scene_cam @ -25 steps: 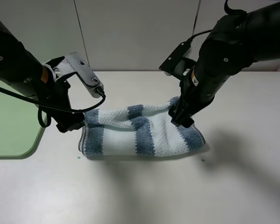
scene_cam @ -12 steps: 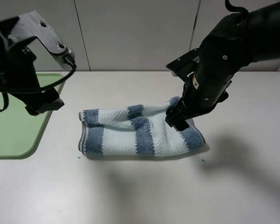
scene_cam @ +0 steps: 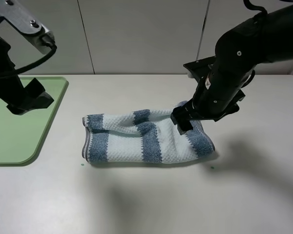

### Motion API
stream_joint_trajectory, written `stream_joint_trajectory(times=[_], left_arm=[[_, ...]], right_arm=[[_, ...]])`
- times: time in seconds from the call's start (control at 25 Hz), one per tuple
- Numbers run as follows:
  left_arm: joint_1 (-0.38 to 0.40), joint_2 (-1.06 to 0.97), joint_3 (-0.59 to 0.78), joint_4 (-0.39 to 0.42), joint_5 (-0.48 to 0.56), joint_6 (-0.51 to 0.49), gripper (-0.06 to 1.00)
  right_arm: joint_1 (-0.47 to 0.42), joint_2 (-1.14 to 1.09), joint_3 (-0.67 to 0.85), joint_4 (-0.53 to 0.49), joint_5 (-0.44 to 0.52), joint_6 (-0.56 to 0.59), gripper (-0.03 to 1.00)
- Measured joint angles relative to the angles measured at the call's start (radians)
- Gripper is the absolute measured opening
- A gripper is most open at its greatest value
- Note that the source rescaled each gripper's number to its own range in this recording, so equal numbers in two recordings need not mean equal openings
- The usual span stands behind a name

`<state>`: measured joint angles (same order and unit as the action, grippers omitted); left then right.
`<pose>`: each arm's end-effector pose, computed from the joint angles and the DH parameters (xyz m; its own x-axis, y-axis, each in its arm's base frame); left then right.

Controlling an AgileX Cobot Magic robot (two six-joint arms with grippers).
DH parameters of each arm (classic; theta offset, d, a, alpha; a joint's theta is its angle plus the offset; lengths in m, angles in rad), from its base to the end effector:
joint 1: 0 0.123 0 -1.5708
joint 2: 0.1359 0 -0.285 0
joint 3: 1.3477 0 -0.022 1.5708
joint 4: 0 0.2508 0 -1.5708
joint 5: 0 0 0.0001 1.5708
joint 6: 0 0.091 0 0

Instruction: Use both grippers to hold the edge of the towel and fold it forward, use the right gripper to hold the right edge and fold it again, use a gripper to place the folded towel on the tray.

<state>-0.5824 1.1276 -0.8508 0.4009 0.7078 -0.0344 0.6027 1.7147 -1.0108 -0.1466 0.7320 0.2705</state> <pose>0.1980 -0.1027 0.3024 -0.4995 0.6459 -0.5773 0.5510 0.7511 0.3636 0.2657 0.1720 0.1816 -0.8798 -0.4116 -0.2378 -0.4102 0.9102 -0.0577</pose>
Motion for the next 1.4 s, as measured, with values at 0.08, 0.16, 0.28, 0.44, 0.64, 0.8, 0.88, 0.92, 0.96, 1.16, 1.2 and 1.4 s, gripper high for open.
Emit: stream_joint_trajectory(times=[0.08, 0.16, 0.28, 0.44, 0.64, 0.8, 0.88, 0.92, 0.96, 1.16, 1.2, 1.4], left_arm=[[0.0, 0.0, 0.0, 0.002, 0.011, -0.02, 1.0], [0.0, 0.0, 0.0, 0.004, 0.014, -0.034, 1.0], [0.0, 0.0, 0.0, 0.012, 0.014, -0.05, 1.0], [0.0, 0.0, 0.0, 0.037, 0.014, -0.071, 1.0], [0.0, 0.0, 0.0, 0.044, 0.001, -0.081, 1.0], [0.0, 0.0, 0.0, 0.044, -0.012, -0.096, 1.0], [0.0, 0.0, 0.0, 0.045, -0.019, -0.098, 1.0], [0.0, 0.0, 0.0, 0.045, -0.024, -0.101, 1.0], [0.0, 0.0, 0.0, 0.045, -0.027, -0.102, 1.0], [0.0, 0.0, 0.0, 0.045, -0.034, -0.105, 1.0], [0.0, 0.0, 0.0, 0.045, -0.036, -0.105, 1.0], [0.0, 0.0, 0.0, 0.045, -0.063, -0.105, 1.0]], right_arm=[[-0.009, 0.002, 0.0, 0.036, -0.007, -0.016, 1.0], [-0.011, 0.012, 0.0, 0.057, -0.009, -0.023, 1.0], [-0.011, 0.057, 0.0, 0.095, -0.023, -0.025, 1.0], [-0.011, 0.117, 0.0, 0.119, -0.055, -0.026, 1.0], [-0.011, 0.143, 0.0, 0.132, -0.096, -0.026, 1.0], [-0.011, 0.144, 0.0, 0.132, -0.135, -0.026, 1.0], [-0.011, 0.144, 0.0, 0.132, -0.142, -0.024, 1.0], [-0.011, 0.144, 0.0, 0.131, -0.147, -0.019, 1.0], [-0.011, 0.144, 0.0, 0.124, -0.154, -0.009, 1.0], [-0.011, 0.144, 0.0, 0.044, -0.163, 0.07, 1.0], [-0.011, 0.144, 0.0, 0.032, -0.163, 0.082, 1.0], [-0.011, 0.154, 0.0, 0.004, -0.167, 0.113, 1.0]])
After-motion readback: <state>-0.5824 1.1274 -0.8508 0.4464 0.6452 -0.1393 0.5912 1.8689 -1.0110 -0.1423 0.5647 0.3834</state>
